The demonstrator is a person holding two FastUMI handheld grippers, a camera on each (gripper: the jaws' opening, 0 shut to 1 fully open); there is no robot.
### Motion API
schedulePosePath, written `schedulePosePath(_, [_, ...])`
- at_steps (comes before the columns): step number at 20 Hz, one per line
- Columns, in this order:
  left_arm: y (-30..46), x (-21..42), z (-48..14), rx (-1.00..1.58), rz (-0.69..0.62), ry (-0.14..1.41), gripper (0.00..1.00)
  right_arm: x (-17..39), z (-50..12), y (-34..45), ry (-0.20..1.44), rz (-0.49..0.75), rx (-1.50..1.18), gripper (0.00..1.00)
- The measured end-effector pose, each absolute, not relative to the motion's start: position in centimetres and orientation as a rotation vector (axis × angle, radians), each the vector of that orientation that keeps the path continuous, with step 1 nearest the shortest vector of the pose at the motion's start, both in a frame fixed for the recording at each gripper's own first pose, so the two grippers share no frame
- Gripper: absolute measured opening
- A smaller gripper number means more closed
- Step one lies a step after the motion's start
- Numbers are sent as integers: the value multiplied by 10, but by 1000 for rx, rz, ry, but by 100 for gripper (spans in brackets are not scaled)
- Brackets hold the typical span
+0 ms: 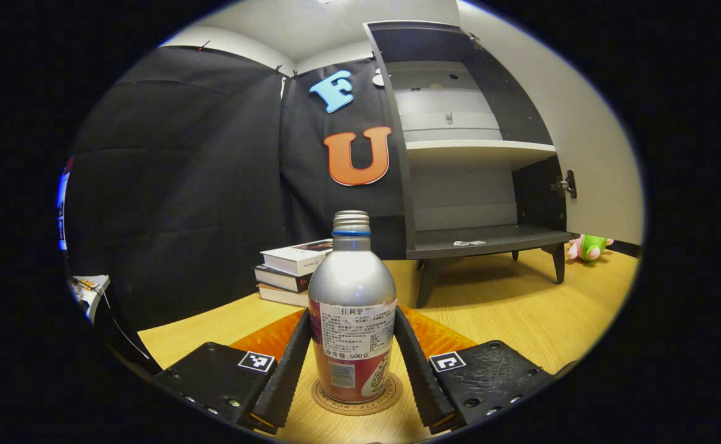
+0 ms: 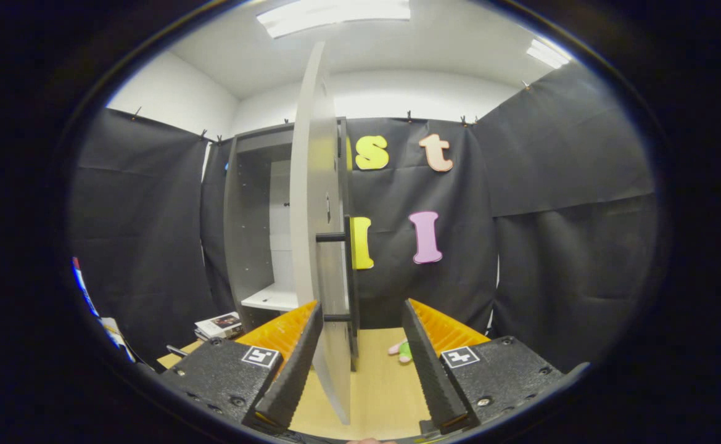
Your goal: Open the cabinet door with the right hand, grasp the bottle in the cabinet with the left hand and place it on the coaster, then close the cabinet door with the right hand.
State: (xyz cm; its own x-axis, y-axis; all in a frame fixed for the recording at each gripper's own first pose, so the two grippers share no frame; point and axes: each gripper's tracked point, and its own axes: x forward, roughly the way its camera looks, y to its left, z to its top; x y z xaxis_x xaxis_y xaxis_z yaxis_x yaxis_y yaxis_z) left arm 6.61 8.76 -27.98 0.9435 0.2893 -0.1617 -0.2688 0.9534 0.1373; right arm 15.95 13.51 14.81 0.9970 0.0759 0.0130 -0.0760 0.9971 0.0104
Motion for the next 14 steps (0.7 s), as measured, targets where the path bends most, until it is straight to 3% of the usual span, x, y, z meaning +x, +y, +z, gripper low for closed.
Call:
schedulePosePath(4, [87,59,-302,65,281,259,80,158,147,136,-4,75,19,81])
schedulePosePath(14, [92,58,-298,44,245,260,82,160,147,138,20,75,35,81])
